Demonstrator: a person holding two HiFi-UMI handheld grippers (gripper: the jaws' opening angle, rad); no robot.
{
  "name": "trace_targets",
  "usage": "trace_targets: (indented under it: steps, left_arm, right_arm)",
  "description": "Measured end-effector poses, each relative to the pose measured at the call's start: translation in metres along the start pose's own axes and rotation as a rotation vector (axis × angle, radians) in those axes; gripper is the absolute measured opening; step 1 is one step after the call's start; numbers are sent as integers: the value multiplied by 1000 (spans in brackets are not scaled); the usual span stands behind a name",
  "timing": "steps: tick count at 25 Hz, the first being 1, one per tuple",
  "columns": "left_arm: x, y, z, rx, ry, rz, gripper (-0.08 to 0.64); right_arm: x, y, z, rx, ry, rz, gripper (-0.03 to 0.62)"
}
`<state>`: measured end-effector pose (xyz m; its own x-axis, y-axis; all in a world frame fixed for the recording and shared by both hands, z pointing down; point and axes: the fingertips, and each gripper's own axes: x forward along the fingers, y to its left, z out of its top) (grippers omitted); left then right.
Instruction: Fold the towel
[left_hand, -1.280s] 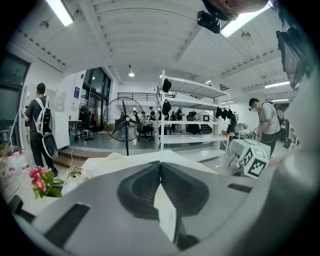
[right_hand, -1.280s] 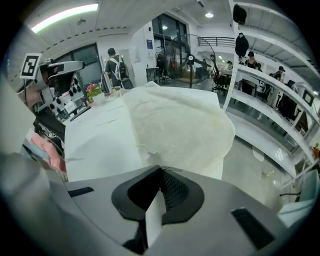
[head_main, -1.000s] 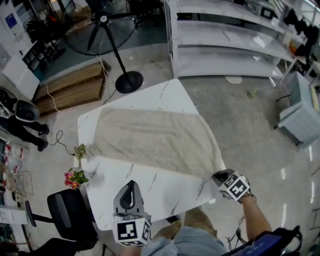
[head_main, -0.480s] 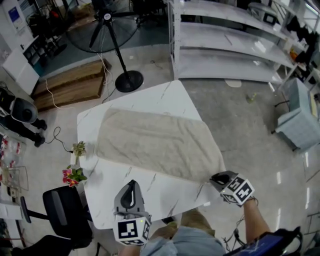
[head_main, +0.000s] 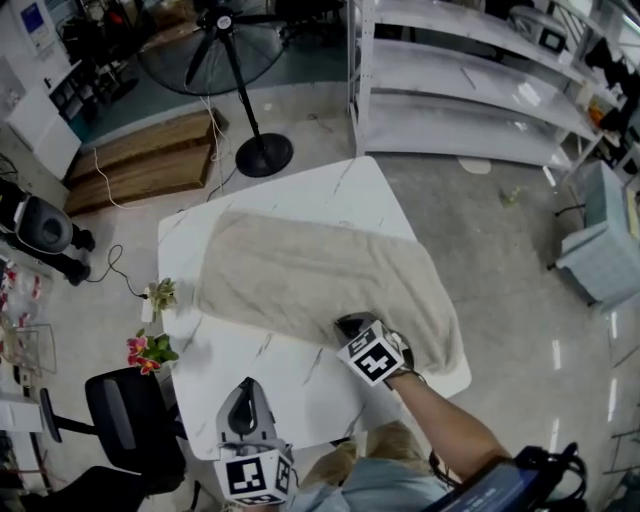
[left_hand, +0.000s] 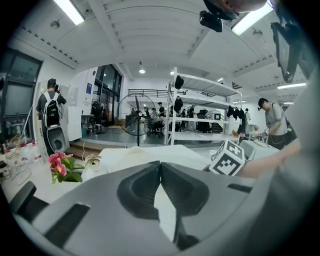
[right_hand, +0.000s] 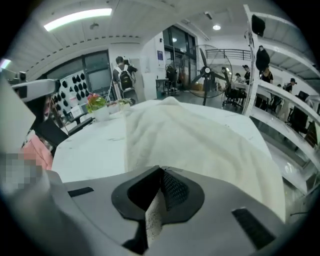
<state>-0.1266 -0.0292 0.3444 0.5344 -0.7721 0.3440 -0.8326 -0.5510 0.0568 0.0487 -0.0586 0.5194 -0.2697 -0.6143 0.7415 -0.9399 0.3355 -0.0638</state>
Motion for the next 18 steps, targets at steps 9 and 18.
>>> trace_targets:
  steps: [9, 18]
  left_arm:
    - [7, 17, -14, -21, 14, 12, 9]
    - [13, 9, 0, -3, 5, -15, 9]
  right_arm:
    - [-4, 29, -30, -19, 72, 48, 14]
    - [-4, 32, -29, 12, 39, 67, 18]
